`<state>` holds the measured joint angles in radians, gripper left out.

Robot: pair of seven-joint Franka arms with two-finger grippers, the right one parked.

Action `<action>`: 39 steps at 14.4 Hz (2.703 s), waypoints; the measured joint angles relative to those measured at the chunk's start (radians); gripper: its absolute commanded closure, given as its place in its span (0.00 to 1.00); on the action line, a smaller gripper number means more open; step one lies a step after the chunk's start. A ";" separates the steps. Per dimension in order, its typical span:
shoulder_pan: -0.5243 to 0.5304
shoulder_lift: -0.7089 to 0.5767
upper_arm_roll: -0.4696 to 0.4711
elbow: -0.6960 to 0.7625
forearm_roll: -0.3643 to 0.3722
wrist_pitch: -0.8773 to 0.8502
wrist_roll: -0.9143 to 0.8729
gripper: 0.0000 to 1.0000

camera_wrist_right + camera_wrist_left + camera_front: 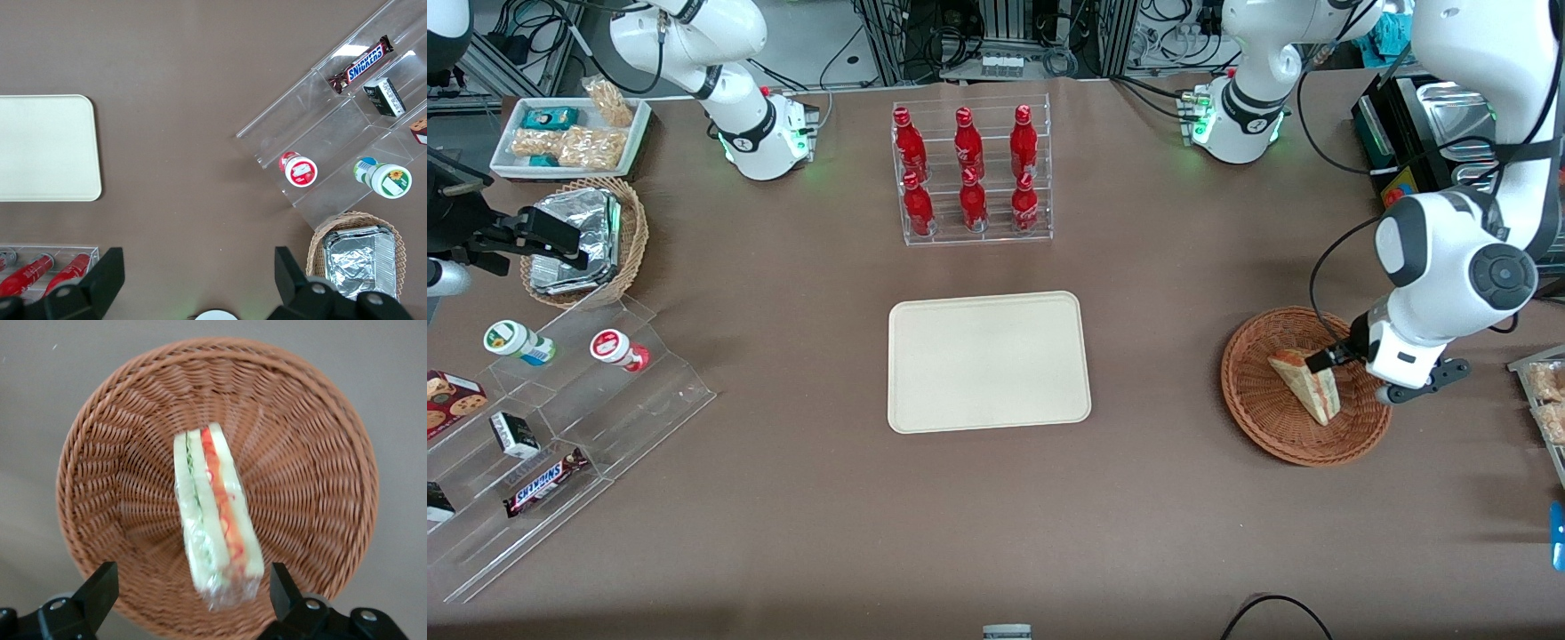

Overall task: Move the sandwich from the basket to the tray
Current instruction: 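Close the left gripper on the sandwich wedge and lift it, then carry the sandwich with the left gripper over to the beige tray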

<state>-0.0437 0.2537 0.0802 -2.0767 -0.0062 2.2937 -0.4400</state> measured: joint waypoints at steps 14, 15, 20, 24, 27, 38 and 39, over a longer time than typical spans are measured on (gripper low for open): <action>-0.038 0.040 -0.017 0.047 0.003 -0.124 -0.131 0.99; -0.054 0.028 -0.022 0.089 0.003 -0.180 -0.094 0.98; -0.187 0.087 -0.054 0.282 -0.001 -0.331 0.042 1.00; -0.257 0.195 -0.172 0.373 -0.068 -0.303 0.012 1.00; -0.372 0.306 -0.206 0.482 -0.073 -0.250 -0.133 1.00; -0.634 0.594 -0.205 0.780 -0.073 -0.195 -0.387 0.94; -0.636 0.607 -0.205 0.783 -0.073 -0.195 -0.388 0.77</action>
<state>-0.6798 0.8604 -0.1250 -1.2937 -0.0790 2.0991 -0.8282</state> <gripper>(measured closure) 0.850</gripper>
